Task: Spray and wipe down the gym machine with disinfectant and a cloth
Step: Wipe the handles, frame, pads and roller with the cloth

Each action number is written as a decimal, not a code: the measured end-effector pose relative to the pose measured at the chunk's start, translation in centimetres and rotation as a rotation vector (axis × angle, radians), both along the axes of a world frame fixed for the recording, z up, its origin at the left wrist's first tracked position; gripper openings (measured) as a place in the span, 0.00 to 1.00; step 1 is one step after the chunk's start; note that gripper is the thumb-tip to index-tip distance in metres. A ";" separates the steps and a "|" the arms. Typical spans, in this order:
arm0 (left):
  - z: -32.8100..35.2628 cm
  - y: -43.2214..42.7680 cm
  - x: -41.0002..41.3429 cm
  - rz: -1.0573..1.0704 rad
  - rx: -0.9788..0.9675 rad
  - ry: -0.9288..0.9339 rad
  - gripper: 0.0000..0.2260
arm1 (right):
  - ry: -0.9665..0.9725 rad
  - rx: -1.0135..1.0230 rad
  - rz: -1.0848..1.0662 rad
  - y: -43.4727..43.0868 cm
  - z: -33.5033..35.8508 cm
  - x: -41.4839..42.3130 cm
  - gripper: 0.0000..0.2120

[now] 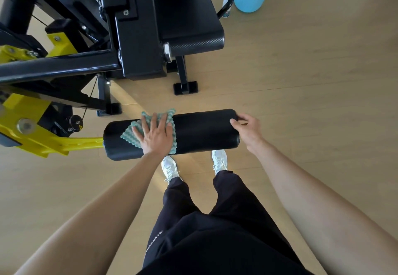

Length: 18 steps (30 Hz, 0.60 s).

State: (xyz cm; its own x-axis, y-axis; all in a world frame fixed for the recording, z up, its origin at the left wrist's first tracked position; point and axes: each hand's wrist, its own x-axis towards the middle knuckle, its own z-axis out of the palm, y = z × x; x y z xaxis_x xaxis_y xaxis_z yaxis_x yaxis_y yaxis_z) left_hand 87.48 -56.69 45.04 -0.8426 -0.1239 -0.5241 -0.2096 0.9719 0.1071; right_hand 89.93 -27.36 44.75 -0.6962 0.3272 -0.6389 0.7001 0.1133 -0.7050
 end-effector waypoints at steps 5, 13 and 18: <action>0.3 4.6 -1.1 -0.138 0.064 -0.040 0.24 | 0.058 0.102 0.009 -0.5 0.2 2.4 0.18; 0.2 11.8 -2.4 -0.413 0.128 -0.121 0.25 | 0.011 0.075 -0.083 -1.1 -0.3 5.7 0.15; 0.2 16.1 -1.9 -0.598 0.130 -0.079 0.25 | -0.002 0.067 -0.084 -0.8 -0.6 7.0 0.12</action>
State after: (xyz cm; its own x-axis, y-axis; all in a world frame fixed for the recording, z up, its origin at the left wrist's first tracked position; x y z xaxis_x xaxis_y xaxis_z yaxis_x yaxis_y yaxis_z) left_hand 85.61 -40.58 45.20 -0.7042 0.4272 -0.5671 0.3558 0.9035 0.2388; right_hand 96.91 -28.15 44.12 -0.6634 0.4265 -0.6149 0.7103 0.1004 -0.6967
